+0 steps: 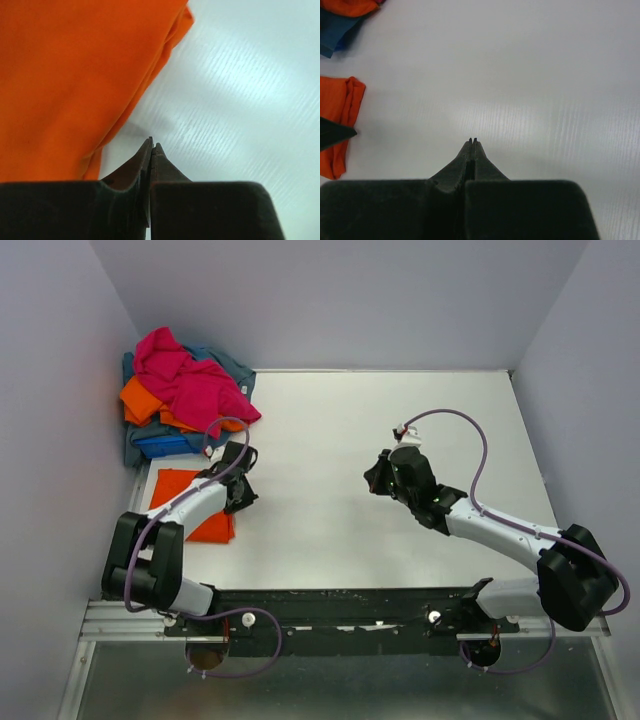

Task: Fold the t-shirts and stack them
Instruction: Put the neatly folded tshirt into the corner of the board with the left arm

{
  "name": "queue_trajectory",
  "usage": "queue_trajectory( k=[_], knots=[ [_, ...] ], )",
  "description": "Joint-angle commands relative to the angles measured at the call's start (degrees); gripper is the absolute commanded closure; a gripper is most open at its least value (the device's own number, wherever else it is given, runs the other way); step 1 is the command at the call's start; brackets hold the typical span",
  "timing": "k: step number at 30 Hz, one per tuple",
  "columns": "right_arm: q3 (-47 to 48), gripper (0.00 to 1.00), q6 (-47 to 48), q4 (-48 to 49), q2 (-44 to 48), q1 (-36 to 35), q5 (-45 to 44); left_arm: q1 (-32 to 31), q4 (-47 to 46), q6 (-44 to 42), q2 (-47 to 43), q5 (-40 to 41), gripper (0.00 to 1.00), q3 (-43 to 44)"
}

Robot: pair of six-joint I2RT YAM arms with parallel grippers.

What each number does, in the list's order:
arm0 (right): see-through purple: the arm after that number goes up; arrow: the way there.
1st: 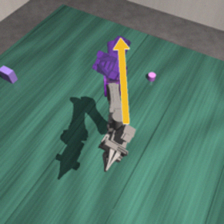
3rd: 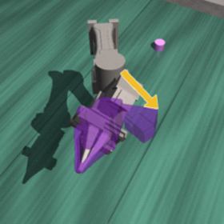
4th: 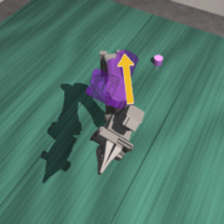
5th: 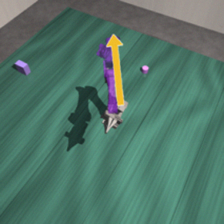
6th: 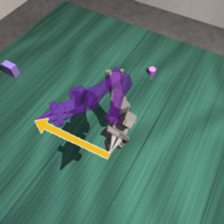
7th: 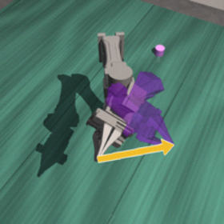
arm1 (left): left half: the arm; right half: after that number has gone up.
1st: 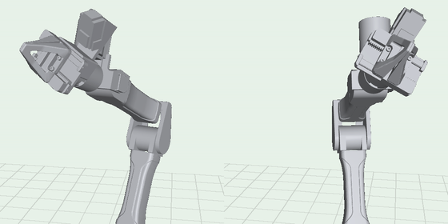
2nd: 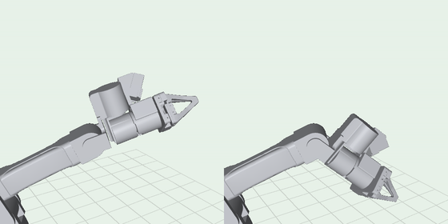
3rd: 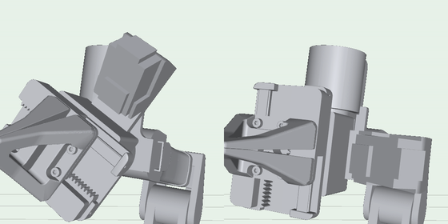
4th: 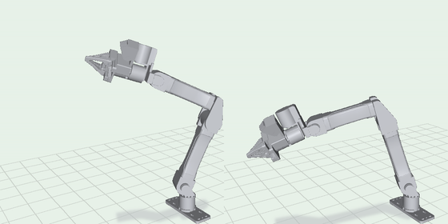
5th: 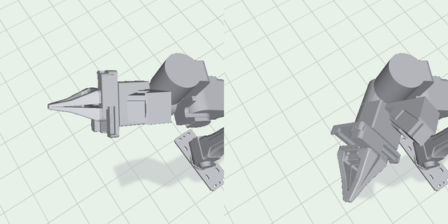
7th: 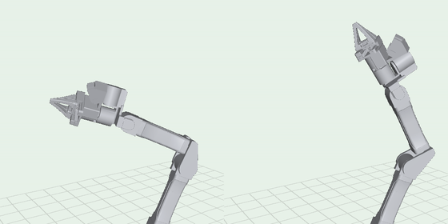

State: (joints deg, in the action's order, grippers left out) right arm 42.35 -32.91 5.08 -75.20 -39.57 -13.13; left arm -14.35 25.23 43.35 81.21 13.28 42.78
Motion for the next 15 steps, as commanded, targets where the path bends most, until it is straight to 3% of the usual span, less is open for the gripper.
queue_trajectory(
  k=[1,3,5,6,7,10,11,12,15],
  knots=[
    [-0.77,0.99,1.0,1.86,1.02,0.2,-2.61,-0.42,-3.25,-2.74,3.6,-2.72,0.91,4.32],
    [-1.3,0.97,1.35,2.3,2.24,0.2,-3.39,-1.99,-7.02,-4.41,3.26,-5.88,0.92,4.5],
    [-2.61,0.83,1.35,2.39,4.87,0.2,-5.84,-4.88,-10.98,-4.33,1.07,-5.63,0.89,3.54],
    [-3.32,0.68,1.35,2.21,6.54,0.2,-7.86,-6.47,-13.26,-4.33,-0.51,-5.11,0.86,2.84],
    [-4.37,0.46,1.35,1.95,8.73,0.2,-9.71,-7.7,-15.19,-4.76,-1.83,-4.58,0.83,1.79],
    [-6.92,0.12,1.88,-0.59,15.85,0.11,-14.98,-11.66,-20.3,-6.69,-6.49,-2.65,0.52,-0.94],
    [-7.54,0.07,2.14,-1.82,17.96,0.11,-16.22,-12.88,-22.23,-7.49,-7.72,-2.12,0.39,-1.73],
    [-8.5,0.04,2.4,-2.61,20.33,0.11,-16.93,-14.03,-23.46,-8.45,-8.6,-1.59,0.32,-2.61],
    [-12.18,0.0,2.06,-7.0,27.1,0.11,-18.78,-18.25,-27.77,-11.96,-11.06,0.16,0.19,-5.25]
  ],
)
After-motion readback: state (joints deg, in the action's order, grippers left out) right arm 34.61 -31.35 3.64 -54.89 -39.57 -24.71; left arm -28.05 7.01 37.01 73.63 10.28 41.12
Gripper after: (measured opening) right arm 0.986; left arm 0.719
